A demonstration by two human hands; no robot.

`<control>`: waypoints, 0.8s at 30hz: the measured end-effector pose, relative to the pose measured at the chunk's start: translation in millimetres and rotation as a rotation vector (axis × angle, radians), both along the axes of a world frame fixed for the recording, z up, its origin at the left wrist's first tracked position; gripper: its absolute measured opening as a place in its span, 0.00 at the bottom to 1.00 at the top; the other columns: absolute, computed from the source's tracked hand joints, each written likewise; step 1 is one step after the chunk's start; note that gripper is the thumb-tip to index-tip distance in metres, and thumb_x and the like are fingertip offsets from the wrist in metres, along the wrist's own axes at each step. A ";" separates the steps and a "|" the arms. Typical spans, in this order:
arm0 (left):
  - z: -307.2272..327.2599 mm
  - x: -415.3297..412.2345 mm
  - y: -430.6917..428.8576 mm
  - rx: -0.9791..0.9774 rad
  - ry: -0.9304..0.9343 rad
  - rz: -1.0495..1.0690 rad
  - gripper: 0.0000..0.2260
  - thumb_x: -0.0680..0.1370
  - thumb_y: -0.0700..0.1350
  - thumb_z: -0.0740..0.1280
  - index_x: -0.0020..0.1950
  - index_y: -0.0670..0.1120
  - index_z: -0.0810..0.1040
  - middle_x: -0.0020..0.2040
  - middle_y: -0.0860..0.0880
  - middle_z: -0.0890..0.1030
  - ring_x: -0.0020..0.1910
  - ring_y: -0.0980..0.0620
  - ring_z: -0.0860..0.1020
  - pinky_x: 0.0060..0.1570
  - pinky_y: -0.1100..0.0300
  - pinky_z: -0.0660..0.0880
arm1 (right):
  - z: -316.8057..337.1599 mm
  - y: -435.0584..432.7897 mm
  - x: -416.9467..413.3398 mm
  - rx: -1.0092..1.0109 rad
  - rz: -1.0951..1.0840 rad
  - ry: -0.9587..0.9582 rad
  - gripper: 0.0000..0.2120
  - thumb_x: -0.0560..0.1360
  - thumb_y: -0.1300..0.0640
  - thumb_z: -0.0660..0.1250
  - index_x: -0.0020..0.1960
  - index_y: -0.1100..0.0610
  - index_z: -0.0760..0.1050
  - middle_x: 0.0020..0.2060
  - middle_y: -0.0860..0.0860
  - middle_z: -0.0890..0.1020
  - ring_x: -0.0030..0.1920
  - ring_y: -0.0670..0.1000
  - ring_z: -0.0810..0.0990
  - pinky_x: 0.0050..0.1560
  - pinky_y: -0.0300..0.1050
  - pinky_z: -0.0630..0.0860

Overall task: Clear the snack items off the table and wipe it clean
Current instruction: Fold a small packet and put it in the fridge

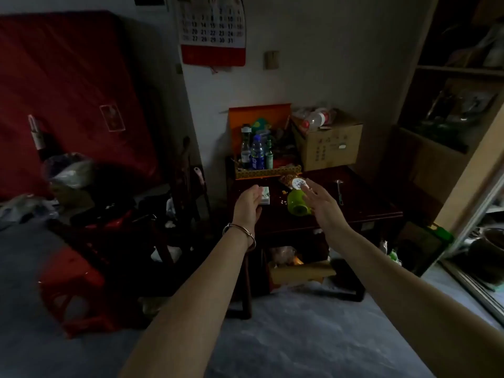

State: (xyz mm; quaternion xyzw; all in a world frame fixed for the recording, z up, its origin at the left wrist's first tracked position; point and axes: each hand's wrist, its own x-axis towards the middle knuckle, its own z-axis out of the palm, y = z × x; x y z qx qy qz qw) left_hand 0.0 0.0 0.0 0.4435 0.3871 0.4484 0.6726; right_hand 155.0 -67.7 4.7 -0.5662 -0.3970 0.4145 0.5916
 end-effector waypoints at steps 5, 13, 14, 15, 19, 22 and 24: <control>-2.6 22.6 19.0 -0.051 -0.132 0.045 0.19 0.81 0.50 0.52 0.68 0.45 0.70 0.66 0.50 0.75 0.66 0.54 0.71 0.71 0.53 0.62 | -6.0 25.7 27.5 0.004 0.044 -0.038 0.23 0.79 0.68 0.53 0.73 0.54 0.63 0.71 0.52 0.69 0.71 0.53 0.67 0.67 0.46 0.61; -32.5 37.1 59.4 -0.075 -0.099 0.131 0.22 0.82 0.51 0.52 0.71 0.42 0.67 0.66 0.49 0.75 0.60 0.56 0.75 0.71 0.53 0.62 | -19.3 68.0 43.4 -0.116 0.056 0.003 0.19 0.80 0.52 0.59 0.71 0.49 0.67 0.63 0.45 0.73 0.66 0.47 0.71 0.72 0.50 0.62; -35.4 39.0 67.9 -0.080 -0.094 0.142 0.21 0.82 0.51 0.52 0.71 0.42 0.67 0.66 0.48 0.75 0.60 0.56 0.75 0.71 0.53 0.62 | -20.5 74.4 44.7 -0.122 0.061 0.022 0.19 0.80 0.52 0.59 0.71 0.50 0.67 0.65 0.46 0.73 0.66 0.48 0.71 0.71 0.48 0.63; -38.3 40.3 74.3 -0.078 -0.092 0.147 0.21 0.82 0.51 0.52 0.71 0.41 0.67 0.67 0.47 0.75 0.60 0.55 0.74 0.71 0.54 0.63 | -23.2 80.6 46.1 -0.120 0.074 0.040 0.19 0.81 0.52 0.58 0.71 0.51 0.66 0.67 0.48 0.72 0.68 0.50 0.70 0.69 0.46 0.63; -49.6 40.7 103.4 -0.040 -0.078 0.149 0.19 0.83 0.45 0.50 0.72 0.38 0.63 0.69 0.44 0.71 0.63 0.53 0.72 0.67 0.59 0.65 | -32.5 108.5 51.3 -0.127 0.073 0.035 0.19 0.81 0.54 0.57 0.72 0.53 0.65 0.69 0.49 0.71 0.69 0.51 0.69 0.66 0.45 0.62; -56.2 36.9 129.7 -0.027 -0.048 0.133 0.16 0.83 0.42 0.50 0.69 0.41 0.67 0.67 0.47 0.72 0.68 0.51 0.69 0.69 0.57 0.63 | -38.0 130.9 55.6 -0.146 0.075 0.034 0.20 0.81 0.54 0.57 0.72 0.53 0.65 0.70 0.50 0.70 0.70 0.51 0.68 0.64 0.44 0.62; -60.5 36.2 149.5 -0.031 -0.045 0.127 0.15 0.83 0.42 0.51 0.67 0.45 0.69 0.69 0.48 0.71 0.71 0.51 0.66 0.71 0.54 0.60 | -41.1 149.3 59.7 -0.164 0.066 0.029 0.19 0.81 0.53 0.58 0.72 0.52 0.66 0.69 0.49 0.71 0.69 0.51 0.69 0.63 0.43 0.63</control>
